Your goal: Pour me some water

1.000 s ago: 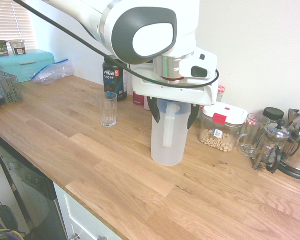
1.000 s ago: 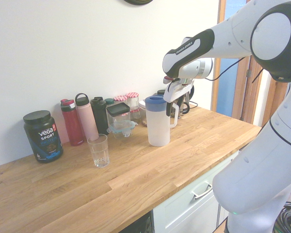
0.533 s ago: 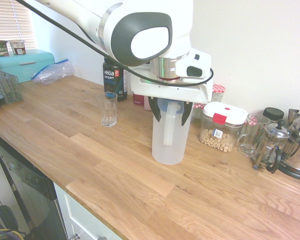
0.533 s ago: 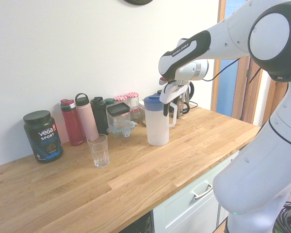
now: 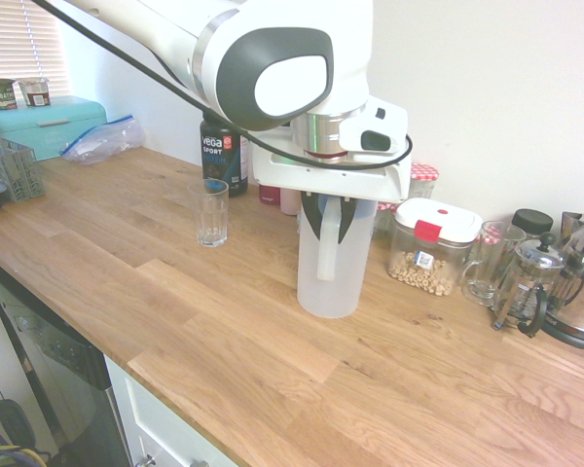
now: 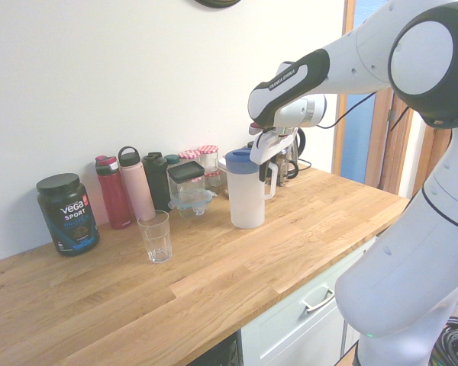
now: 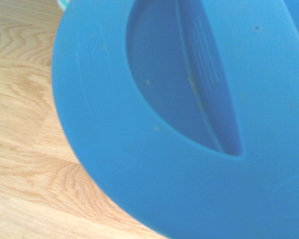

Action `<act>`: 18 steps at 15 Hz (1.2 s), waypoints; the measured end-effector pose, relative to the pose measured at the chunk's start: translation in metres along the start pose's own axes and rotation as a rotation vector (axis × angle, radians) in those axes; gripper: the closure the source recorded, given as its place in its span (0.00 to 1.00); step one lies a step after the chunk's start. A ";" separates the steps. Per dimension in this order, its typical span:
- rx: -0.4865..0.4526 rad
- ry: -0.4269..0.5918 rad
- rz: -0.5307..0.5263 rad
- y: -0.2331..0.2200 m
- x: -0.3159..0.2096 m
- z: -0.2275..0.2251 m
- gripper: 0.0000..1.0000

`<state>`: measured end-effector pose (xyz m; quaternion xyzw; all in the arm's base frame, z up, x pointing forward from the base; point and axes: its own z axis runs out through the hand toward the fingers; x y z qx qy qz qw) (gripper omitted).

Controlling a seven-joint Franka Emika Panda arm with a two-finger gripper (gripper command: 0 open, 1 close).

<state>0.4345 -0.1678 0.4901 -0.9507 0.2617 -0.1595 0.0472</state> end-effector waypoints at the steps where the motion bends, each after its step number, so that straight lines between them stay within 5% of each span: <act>1: 0.000 0.000 0.000 0.000 0.000 0.000 1.00; 12: 0.006 -0.006 -0.023 -0.007 -0.005 -0.020 1.00; 18: -0.055 -0.066 -0.203 -0.065 -0.019 -0.056 1.00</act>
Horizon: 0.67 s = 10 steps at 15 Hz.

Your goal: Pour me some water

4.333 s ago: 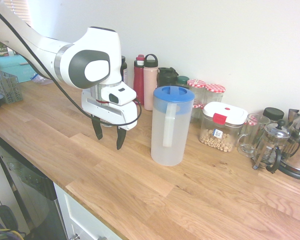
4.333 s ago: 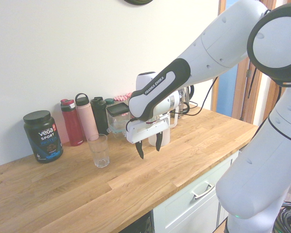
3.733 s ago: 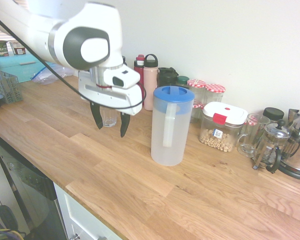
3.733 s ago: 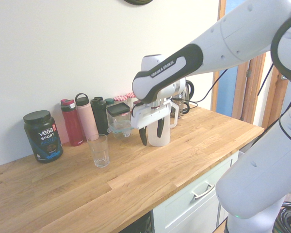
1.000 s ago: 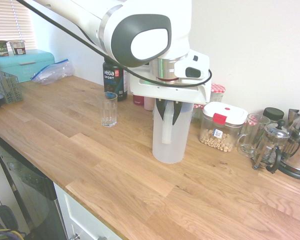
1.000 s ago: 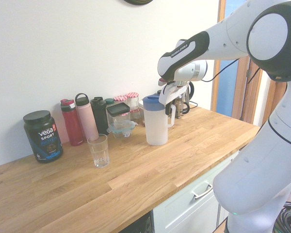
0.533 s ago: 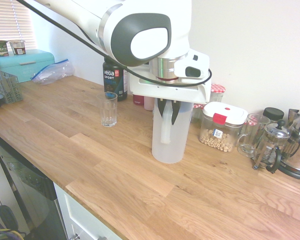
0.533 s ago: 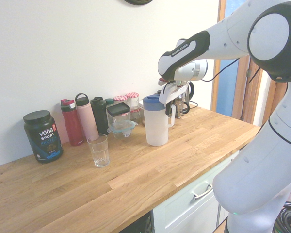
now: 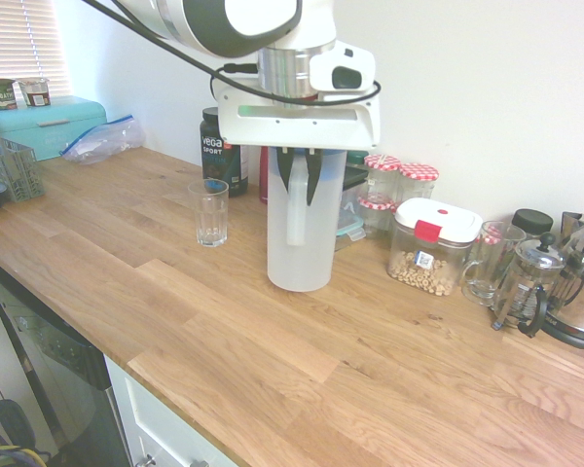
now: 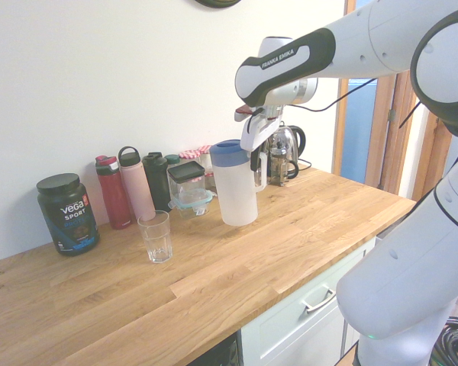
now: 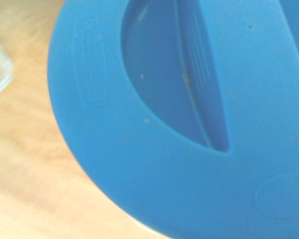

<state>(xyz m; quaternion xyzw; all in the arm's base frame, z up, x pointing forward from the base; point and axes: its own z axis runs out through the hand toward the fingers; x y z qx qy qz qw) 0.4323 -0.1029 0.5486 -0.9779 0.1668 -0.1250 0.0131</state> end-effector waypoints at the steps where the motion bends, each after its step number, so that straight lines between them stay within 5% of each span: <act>1: -0.029 -0.011 -0.042 -0.013 -0.001 -0.004 1.00; 10: -0.187 -0.059 -0.267 -0.120 -0.020 -0.009 1.00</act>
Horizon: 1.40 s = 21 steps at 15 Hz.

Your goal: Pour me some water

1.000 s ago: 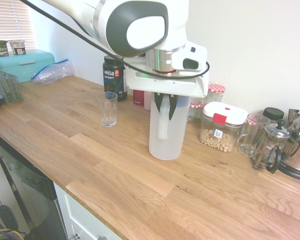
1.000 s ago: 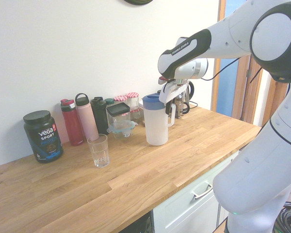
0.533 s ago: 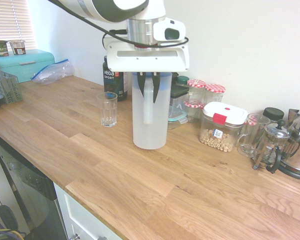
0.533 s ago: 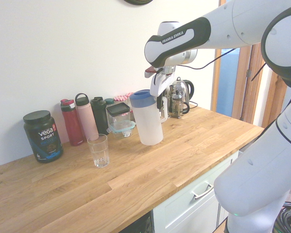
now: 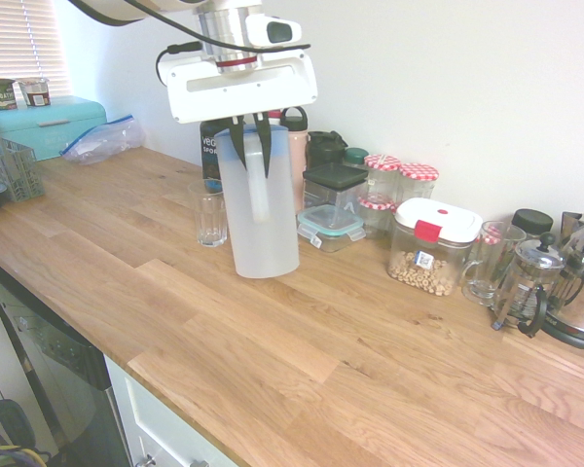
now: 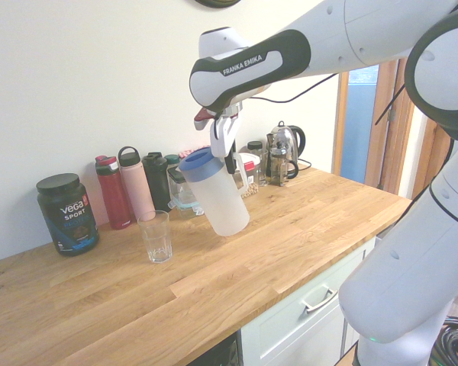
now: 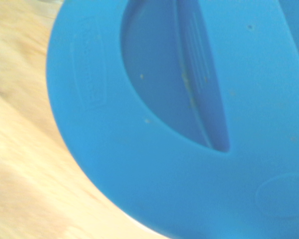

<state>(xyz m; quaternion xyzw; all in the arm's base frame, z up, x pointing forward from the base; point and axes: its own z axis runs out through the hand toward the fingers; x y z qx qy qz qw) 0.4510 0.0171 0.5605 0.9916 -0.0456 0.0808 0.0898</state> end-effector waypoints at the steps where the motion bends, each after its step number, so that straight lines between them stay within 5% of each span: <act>1: -0.011 -0.003 -0.020 -0.013 -0.002 -0.002 1.00; 10: -0.276 -0.073 -0.239 -0.086 -0.013 0.006 1.00; 21: -0.409 -0.058 -0.277 -0.127 0.009 0.018 1.00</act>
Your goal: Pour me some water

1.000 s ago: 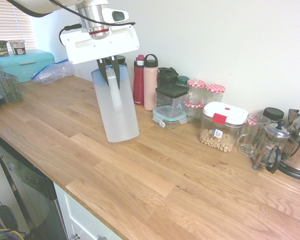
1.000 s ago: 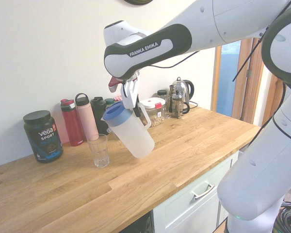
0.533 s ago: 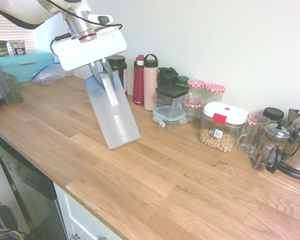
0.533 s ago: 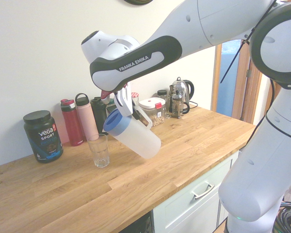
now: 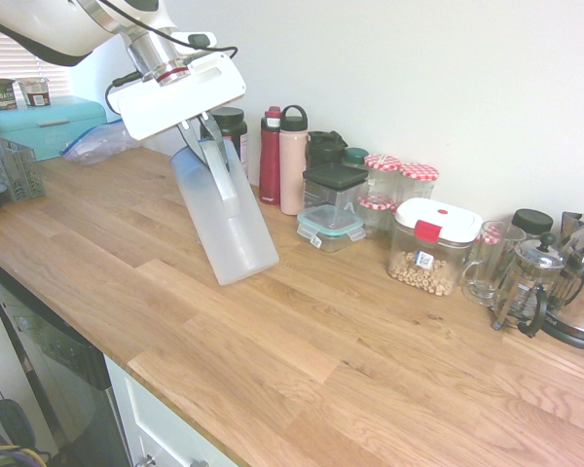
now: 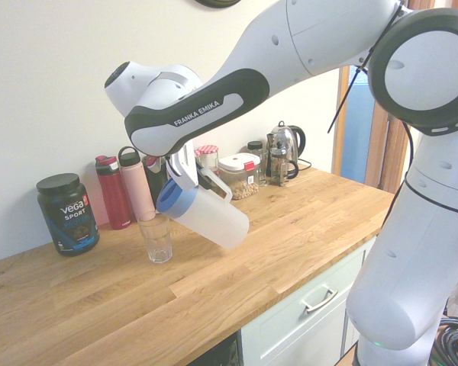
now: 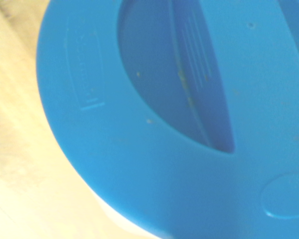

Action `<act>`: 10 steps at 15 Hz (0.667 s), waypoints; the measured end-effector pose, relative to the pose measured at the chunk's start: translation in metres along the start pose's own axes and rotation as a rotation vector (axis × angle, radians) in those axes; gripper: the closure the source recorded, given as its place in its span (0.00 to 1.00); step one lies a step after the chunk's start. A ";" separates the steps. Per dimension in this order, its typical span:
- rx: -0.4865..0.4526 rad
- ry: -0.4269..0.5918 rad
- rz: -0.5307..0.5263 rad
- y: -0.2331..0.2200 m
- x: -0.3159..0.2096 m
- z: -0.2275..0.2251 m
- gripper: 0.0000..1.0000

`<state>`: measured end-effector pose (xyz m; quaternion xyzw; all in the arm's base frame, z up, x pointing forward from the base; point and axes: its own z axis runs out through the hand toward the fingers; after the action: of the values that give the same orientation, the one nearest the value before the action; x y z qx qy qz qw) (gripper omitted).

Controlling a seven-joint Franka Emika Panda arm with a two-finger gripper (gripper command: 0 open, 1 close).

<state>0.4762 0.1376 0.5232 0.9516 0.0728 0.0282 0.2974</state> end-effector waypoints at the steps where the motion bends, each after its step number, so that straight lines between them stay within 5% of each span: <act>1: -0.006 -0.002 0.003 0.001 0.003 0.001 1.00; 10: -0.072 0.003 0.030 0.004 0.022 0.017 1.00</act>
<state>0.5004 0.1281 0.5114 0.9413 0.0579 0.0365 0.3307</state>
